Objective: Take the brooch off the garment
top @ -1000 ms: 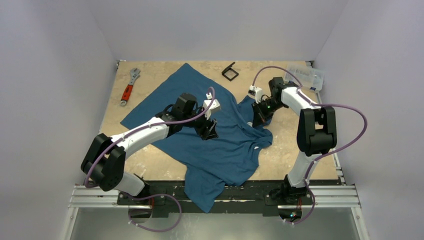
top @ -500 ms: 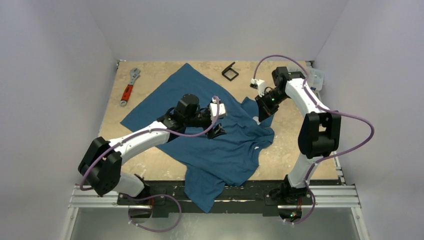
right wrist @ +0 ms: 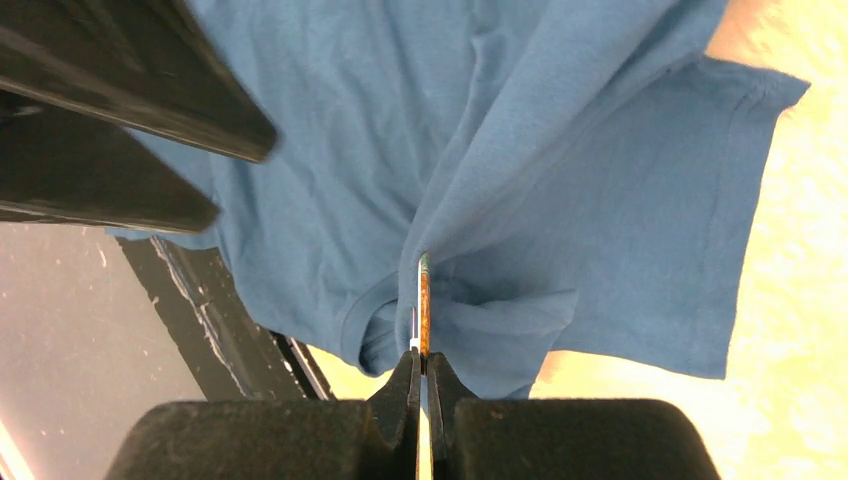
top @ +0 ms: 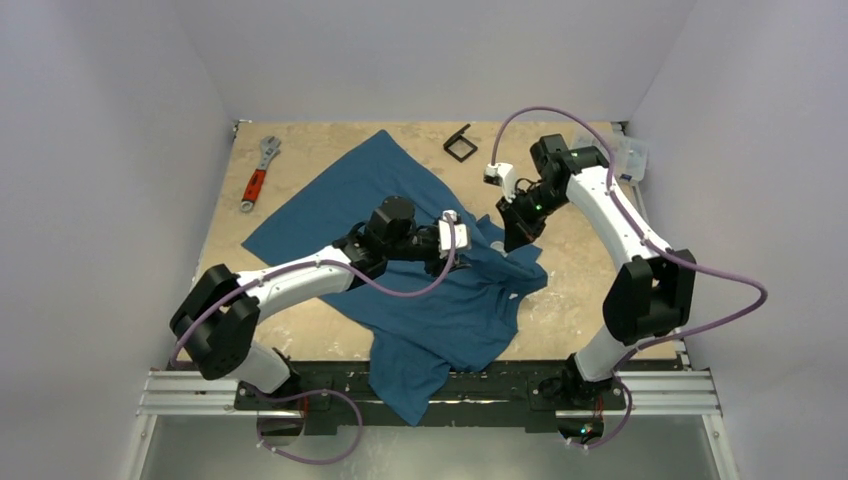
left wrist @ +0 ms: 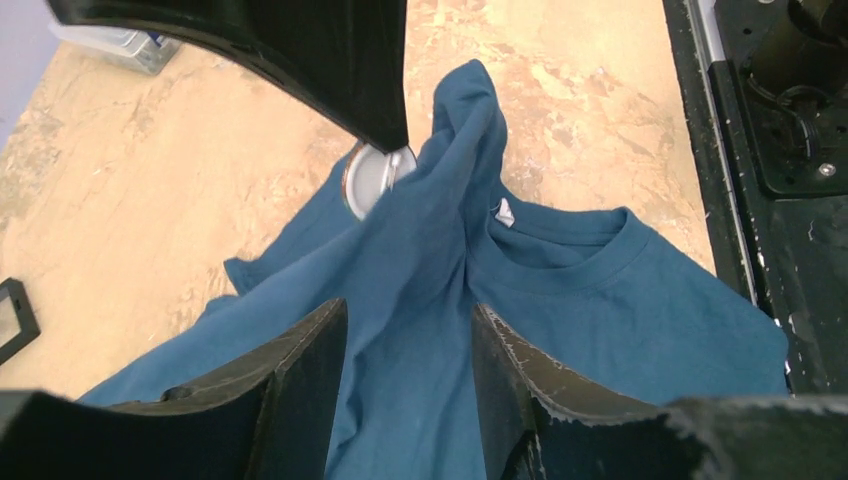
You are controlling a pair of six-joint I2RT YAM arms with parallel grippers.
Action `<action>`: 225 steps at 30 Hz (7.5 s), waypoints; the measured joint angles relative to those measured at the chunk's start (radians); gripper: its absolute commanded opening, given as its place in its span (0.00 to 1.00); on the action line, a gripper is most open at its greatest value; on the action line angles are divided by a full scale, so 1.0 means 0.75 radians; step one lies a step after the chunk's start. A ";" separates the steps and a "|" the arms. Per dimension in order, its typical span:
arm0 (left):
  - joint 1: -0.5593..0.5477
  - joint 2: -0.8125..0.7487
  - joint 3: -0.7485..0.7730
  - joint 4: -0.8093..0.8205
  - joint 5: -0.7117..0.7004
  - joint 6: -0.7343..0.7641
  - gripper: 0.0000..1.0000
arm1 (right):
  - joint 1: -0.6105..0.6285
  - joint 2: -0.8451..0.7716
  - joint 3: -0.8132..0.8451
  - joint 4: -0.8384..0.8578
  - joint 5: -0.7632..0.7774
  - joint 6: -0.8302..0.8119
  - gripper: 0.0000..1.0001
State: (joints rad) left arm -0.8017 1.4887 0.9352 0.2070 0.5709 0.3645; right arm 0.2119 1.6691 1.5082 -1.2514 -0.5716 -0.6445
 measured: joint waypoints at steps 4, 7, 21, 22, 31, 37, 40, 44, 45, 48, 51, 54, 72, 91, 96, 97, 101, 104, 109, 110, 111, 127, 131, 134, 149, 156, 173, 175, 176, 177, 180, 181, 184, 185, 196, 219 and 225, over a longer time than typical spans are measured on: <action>-0.035 0.043 0.014 0.038 0.001 -0.010 0.44 | 0.077 -0.082 -0.043 0.006 -0.003 -0.006 0.00; -0.053 0.069 0.023 0.071 -0.004 -0.038 0.43 | 0.103 -0.104 -0.061 0.008 -0.008 -0.015 0.00; -0.080 0.095 0.033 0.144 -0.098 -0.089 0.41 | 0.138 -0.145 -0.062 0.014 -0.037 -0.084 0.00; -0.083 0.096 0.033 0.149 -0.103 -0.089 0.40 | 0.140 -0.151 -0.062 0.013 -0.040 -0.088 0.00; -0.101 0.131 0.040 0.161 -0.104 -0.100 0.30 | 0.174 -0.190 -0.065 0.014 -0.060 -0.133 0.00; -0.105 0.133 0.043 0.158 -0.103 -0.131 0.28 | 0.180 -0.201 -0.067 0.013 -0.059 -0.146 0.00; -0.105 0.133 0.052 0.155 -0.103 -0.151 0.29 | 0.180 -0.201 -0.071 0.014 -0.059 -0.153 0.00; -0.105 0.133 0.063 0.149 -0.102 -0.171 0.28 | 0.180 -0.201 -0.081 0.014 -0.059 -0.160 0.00; -0.105 0.133 0.068 0.145 -0.102 -0.177 0.26 | 0.180 -0.201 -0.082 0.014 -0.059 -0.162 0.00; -0.105 0.133 0.083 0.140 -0.098 -0.188 0.21 | 0.180 -0.202 -0.082 0.015 -0.059 -0.165 0.00; -0.105 0.133 0.098 0.140 -0.092 -0.193 0.13 | 0.180 -0.202 -0.082 0.015 -0.060 -0.165 0.00; -0.105 0.133 0.109 0.136 -0.078 -0.194 0.00 | 0.180 -0.203 -0.082 0.013 -0.062 -0.166 0.00; 0.077 0.133 0.129 0.063 0.097 -0.644 0.00 | -0.116 -0.277 -0.185 0.182 -0.286 0.091 0.51; 0.167 0.145 0.144 0.248 0.106 -1.265 0.00 | -0.108 -0.404 -0.592 0.672 -0.602 0.535 0.16; 0.166 0.183 0.164 0.282 0.079 -1.354 0.00 | -0.085 -0.416 -0.592 0.708 -0.637 0.565 0.17; 0.163 0.192 0.171 0.288 0.072 -1.370 0.00 | -0.077 -0.423 -0.592 0.712 -0.639 0.566 0.17; 0.148 0.221 0.188 0.313 0.054 -1.426 0.00 | -0.057 -0.447 -0.592 0.712 -0.655 0.562 0.18; 0.140 0.224 0.189 0.321 0.040 -1.458 0.00 | -0.055 -0.450 -0.585 0.652 -0.659 0.494 0.23; 0.141 0.224 0.203 0.329 0.041 -1.477 0.00 | -0.062 -0.467 -0.535 0.482 -0.656 0.362 0.25; 0.141 0.224 0.204 0.334 0.043 -1.476 0.00 | -0.069 -0.477 -0.499 0.451 -0.655 0.360 0.25; 0.141 0.224 0.204 0.342 0.047 -1.476 0.00 | -0.084 -0.485 -0.473 0.441 -0.656 0.361 0.26; 0.141 0.224 0.204 0.438 0.197 -1.437 0.00 | -0.188 -0.523 -0.297 0.460 -0.611 0.388 0.28; 0.141 0.224 0.205 0.452 0.222 -1.438 0.00 | -0.188 -0.512 -0.298 0.458 -0.608 0.360 0.27; 0.141 0.224 0.209 0.462 0.237 -1.438 0.00 | -0.188 -0.506 -0.299 0.445 -0.612 0.333 0.27; 0.138 0.224 0.234 0.491 0.282 -1.450 0.00 | -0.188 -0.424 -0.320 0.332 -0.665 0.196 0.26; 0.132 0.224 0.234 0.500 0.292 -1.450 0.00 | -0.188 -0.422 -0.320 0.327 -0.696 0.194 0.26; 0.115 0.224 0.254 0.500 0.320 -1.449 0.00 | -0.187 -0.419 -0.313 0.243 -0.765 0.110 0.12; 0.115 0.224 0.255 0.500 0.326 -1.449 0.00 | -0.187 -0.419 -0.308 0.230 -0.767 0.101 0.03; 0.115 0.224 0.255 0.500 0.331 -1.449 0.00 | -0.187 -0.419 -0.308 0.225 -0.767 0.097 0.00; 0.115 0.224 0.256 0.500 0.338 -1.447 0.00 | -0.187 -0.419 -0.307 0.217 -0.767 0.096 0.00; 0.115 0.224 0.257 0.499 0.342 -1.437 0.05 | -0.187 -0.419 -0.301 0.198 -0.768 0.087 0.00; 0.115 0.224 0.260 0.496 0.343 -1.432 0.08 | -0.187 -0.419 -0.298 0.193 -0.767 0.085 0.00; 0.115 0.224 0.273 0.473 0.343 -1.400 0.10 | -0.187 -0.419 -0.288 0.181 -0.767 0.072 0.00; 0.115 0.224 0.277 0.462 0.341 -1.388 0.08 | -0.186 -0.419 -0.286 0.176 -0.767 0.065 0.00; 0.107 0.224 0.293 0.401 0.353 -1.297 0.11 | -0.184 -0.399 -0.267 0.106 -0.758 -0.018 0.00; 0.105 0.265 0.378 0.281 0.436 -1.168 0.00 | -0.185 -0.348 -0.206 -0.014 -0.725 -0.152 0.32; 0.109 0.270 0.377 0.301 0.438 -1.205 0.00 | -0.187 -0.350 -0.166 -0.037 -0.726 -0.171 0.45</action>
State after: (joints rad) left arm -0.7197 1.6913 1.2182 0.4328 0.8993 -0.5396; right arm 0.0715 1.4067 1.3838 -1.2789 -1.1164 -0.7727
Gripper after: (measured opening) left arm 0.025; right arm 0.444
